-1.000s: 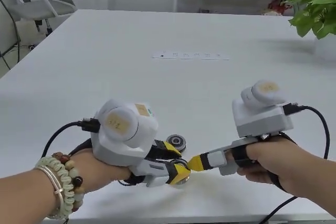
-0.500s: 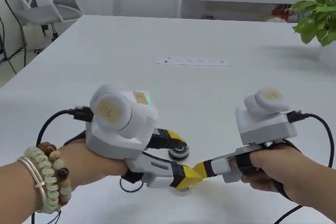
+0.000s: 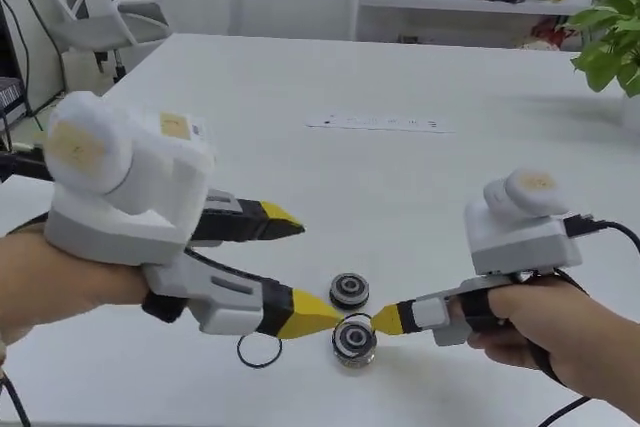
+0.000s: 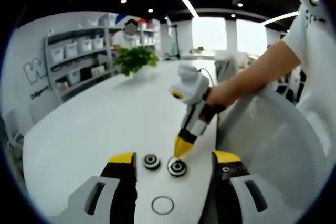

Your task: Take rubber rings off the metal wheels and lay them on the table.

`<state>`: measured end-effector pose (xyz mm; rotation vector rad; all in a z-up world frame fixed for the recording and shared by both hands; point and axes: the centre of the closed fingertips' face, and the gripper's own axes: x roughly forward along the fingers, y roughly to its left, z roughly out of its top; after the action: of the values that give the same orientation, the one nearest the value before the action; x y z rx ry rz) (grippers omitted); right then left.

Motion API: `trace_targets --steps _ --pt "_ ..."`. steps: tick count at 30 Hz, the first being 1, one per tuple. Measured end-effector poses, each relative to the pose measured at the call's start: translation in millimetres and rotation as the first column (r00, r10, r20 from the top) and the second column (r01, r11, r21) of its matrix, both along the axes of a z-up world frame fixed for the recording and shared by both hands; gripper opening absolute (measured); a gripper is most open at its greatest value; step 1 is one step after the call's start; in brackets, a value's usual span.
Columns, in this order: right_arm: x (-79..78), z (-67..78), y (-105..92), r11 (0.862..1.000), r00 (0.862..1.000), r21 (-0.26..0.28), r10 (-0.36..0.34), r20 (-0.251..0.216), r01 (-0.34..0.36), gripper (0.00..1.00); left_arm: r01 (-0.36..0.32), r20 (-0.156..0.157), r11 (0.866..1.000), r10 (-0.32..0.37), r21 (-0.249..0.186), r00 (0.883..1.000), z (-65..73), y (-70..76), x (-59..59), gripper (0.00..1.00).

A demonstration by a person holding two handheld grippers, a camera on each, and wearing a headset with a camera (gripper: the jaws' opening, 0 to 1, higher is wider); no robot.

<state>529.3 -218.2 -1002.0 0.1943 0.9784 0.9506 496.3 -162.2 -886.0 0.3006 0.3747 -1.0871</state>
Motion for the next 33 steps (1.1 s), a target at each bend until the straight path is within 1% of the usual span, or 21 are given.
trace_targets --steps 2,7,11,12,13,15,17,19,21,23,26,30,31,33 --pt "0.6 1.9 0.2 1.0 1.0 0.007 -0.005 0.001 0.005 0.0 -0.027 0.009 0.999 0.028 -0.019 1.0 6.5 7.9 -3.7 0.59" --pt "3.2 5.2 -0.7 1.0 1.0 0.009 -0.015 0.017 0.015 0.0 -0.089 0.011 0.996 0.089 -0.029 0.996 7.8 27.2 -16.7 0.61" --pt "5.9 7.9 -1.4 1.0 0.999 0.016 -0.022 0.027 0.021 0.0 -0.14 0.011 0.99 0.141 -0.013 0.99 2.0 44.9 -24.9 0.61" --pt "6.4 8.9 -1.2 1.0 0.999 0.02 -0.024 0.029 0.024 0.0 -0.155 0.013 0.988 0.155 -0.01 0.988 1.1 49.2 -25.7 0.62" --pt "5.5 9.8 -0.6 0.999 0.999 0.021 -0.025 0.03 0.024 0.0 -0.182 0.015 0.983 0.182 -0.013 0.983 1.2 55.1 -25.7 0.62" --pt "5.5 10.3 -0.1 0.999 0.999 0.025 -0.027 0.033 0.026 0.0 -0.209 0.01 0.977 0.209 -0.029 0.978 1.6 60.9 -27.0 0.62" --pt "5.0 11.9 0.6 0.999 0.999 0.03 -0.029 0.037 0.028 0.0 -0.22 0.002 0.975 0.221 -0.034 0.975 0.1 65.2 -29.8 0.62" --pt "3.8 15.1 1.8 0.999 0.999 0.036 -0.03 0.043 0.029 0.0 -0.236 -0.006 0.971 0.236 -0.027 0.972 -3.5 70.4 -33.4 0.62" --pt "3.4 18.4 2.8 0.998 0.998 0.045 -0.034 0.047 0.032 0.0 -0.255 -0.003 0.967 0.255 -0.012 0.967 -8.6 76.5 -37.0 0.63" --pt "3.5 20.4 3.2 0.998 0.998 0.051 -0.038 0.05 0.035 0.0 -0.271 -0.01 0.963 0.271 -0.013 0.963 -11.7 79.5 -38.5 0.65" --pt "4.8 25.0 2.9 0.997 0.997 0.064 -0.05 0.055 0.046 0.0 -0.283 -0.035 0.958 0.282 -0.035 0.959 -15.3 78.8 -41.6 0.65" --pt "6.4 29.0 2.3 0.995 0.996 0.08 -0.066 0.059 0.061 0.0 -0.291 -0.033 0.956 0.29 -0.034 0.957 -22.3 74.5 -41.2 0.66" --pt "7.0 30.3 2.1 0.994 0.996 0.085 -0.071 0.058 0.066 0.0 -0.292 -0.037 0.956 0.291 -0.033 0.956 -24.3 73.7 -40.8 0.67" --pt "7.6 33.1 2.0 0.993 0.995 0.094 -0.077 0.061 0.071 0.0 -0.302 -0.06 0.953 0.299 -0.035 0.952 -26.4 74.5 -39.5 0.67"
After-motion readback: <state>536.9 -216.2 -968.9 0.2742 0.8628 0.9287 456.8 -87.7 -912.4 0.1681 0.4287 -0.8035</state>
